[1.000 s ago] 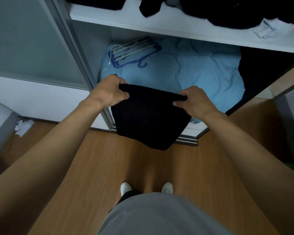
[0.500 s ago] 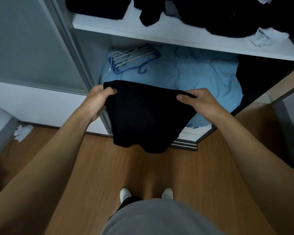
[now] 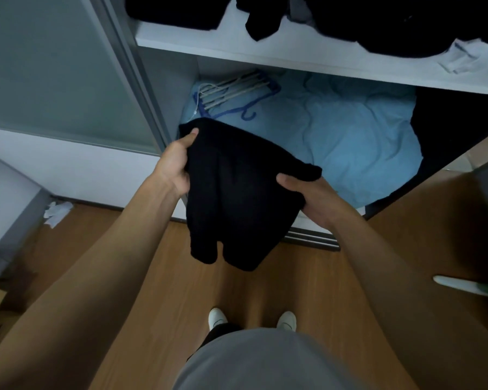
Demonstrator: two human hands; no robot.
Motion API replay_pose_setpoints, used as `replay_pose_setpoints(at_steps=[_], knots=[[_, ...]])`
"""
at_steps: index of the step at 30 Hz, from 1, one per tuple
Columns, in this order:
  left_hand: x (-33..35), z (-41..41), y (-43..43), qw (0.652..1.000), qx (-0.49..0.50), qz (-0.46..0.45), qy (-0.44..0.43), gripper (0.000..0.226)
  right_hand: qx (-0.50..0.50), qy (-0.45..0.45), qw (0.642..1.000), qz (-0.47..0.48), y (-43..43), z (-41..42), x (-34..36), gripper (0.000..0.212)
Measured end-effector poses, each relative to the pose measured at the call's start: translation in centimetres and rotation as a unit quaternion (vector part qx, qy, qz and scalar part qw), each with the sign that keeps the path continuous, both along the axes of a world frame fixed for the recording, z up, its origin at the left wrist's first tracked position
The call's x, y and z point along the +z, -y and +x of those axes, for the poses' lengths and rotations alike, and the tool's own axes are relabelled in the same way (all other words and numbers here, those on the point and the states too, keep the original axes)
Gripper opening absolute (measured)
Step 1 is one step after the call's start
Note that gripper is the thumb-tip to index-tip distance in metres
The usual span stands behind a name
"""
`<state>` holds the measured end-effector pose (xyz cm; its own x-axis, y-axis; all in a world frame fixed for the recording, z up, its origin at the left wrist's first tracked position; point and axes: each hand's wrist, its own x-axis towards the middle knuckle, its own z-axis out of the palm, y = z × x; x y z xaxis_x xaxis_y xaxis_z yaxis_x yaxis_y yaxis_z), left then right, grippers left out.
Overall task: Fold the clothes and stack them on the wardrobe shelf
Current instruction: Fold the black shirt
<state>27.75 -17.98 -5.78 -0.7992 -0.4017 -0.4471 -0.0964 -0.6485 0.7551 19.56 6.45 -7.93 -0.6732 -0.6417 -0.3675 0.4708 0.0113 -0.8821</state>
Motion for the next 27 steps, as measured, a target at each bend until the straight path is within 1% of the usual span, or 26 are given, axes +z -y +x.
replay_pose_setpoints(at_steps=[1,3,5,6,7,8,9,10,11,12,13,14,15,17,19,22,24,25,26,27], knots=[[-0.4,0.6,0.7,1.000,0.001,0.026,-0.009,0.035,-0.012,0.004,1.000,-0.003,0.5,0.1,0.4,0.054],[-1.7,2.2,2.5,0.994,-0.002,0.090,-0.069,0.053,-0.027,0.035,0.999,-0.015,1.1,-0.3,0.9,0.044],[-3.0,3.6,3.1,0.977,-0.064,0.155,-0.129,0.083,-0.030,0.061,0.998,-0.011,1.5,-0.4,1.4,0.036],[-3.7,4.3,2.8,0.968,-0.111,0.175,-0.140,0.095,-0.033,0.069,0.997,-0.007,1.7,-0.4,1.4,0.036],[-4.4,4.7,2.2,0.965,-0.149,0.172,-0.129,0.100,-0.036,0.075,0.997,0.000,1.9,-0.5,1.4,0.037],[-5.0,5.1,1.6,0.967,-0.178,0.147,-0.105,0.097,-0.040,0.084,0.996,0.004,2.0,-0.6,1.5,0.037],[-5.3,5.1,1.1,0.974,-0.190,0.102,-0.071,0.086,-0.045,0.097,0.994,-0.001,2.0,-0.7,1.5,0.037],[-5.5,5.1,0.8,0.980,-0.187,0.052,-0.040,0.069,-0.054,0.109,0.992,-0.016,1.8,-1.0,1.5,0.038],[-5.6,5.0,0.7,0.985,-0.170,0.016,-0.017,0.052,-0.065,0.117,0.990,-0.042,1.4,-1.3,1.3,0.040],[-5.6,4.8,0.6,0.990,-0.141,0.004,-0.006,0.042,-0.070,0.122,0.987,-0.072,1.0,-1.6,1.0,0.043],[-5.5,4.6,0.5,0.994,-0.109,0.012,0.001,0.039,-0.064,0.131,0.986,-0.086,0.6,-1.5,0.7,0.045],[-5.5,4.4,0.6,0.996,-0.085,0.027,0.004,0.042,-0.043,0.139,0.987,-0.071,0.3,-1.2,0.1,0.045],[-5.4,4.1,0.7,0.997,-0.072,0.034,0.012,0.047,-0.012,0.133,0.991,-0.028,0.3,-0.7,-0.7,0.044],[-5.4,3.8,1.0,0.996,-0.066,0.018,0.051,0.053,0.035,0.070,0.995,0.063,0.8,0.3,-2.2,0.044],[-5.5,3.8,1.8,0.992,-0.053,-0.022,0.113,0.048,0.021,0.007,0.994,0.105,1.5,0.7,-2.8,0.045],[-5.4,4.4,3.5,0.970,-0.026,-0.138,0.197,0.040,-0.021,-0.045,0.987,0.154,2.5,0.2,-2.2,0.036],[-5.1,4.7,4.3,0.957,-0.013,-0.193,0.217,0.039,-0.032,-0.078,0.982,0.171,3.1,-0.2,-1.7,0.032],[-4.9,4.7,4.7,0.955,-0.009,-0.208,0.214,0.040,-0.042,-0.094,0.979,0.176,3.6,-0.2,-1.5,0.035],[-4.5,4.6,5.1,0.952,-0.008,-0.226,0.205,0.046,-0.053,-0.108,0.977,0.179,3.9,-0.4,-1.2,0.042],[-4.1,4.6,5.5,0.949,-0.014,-0.246,0.194,0.063,-0.059,-0.116,0.976,0.175,4.2,-0.6,-0.9,0.053]])
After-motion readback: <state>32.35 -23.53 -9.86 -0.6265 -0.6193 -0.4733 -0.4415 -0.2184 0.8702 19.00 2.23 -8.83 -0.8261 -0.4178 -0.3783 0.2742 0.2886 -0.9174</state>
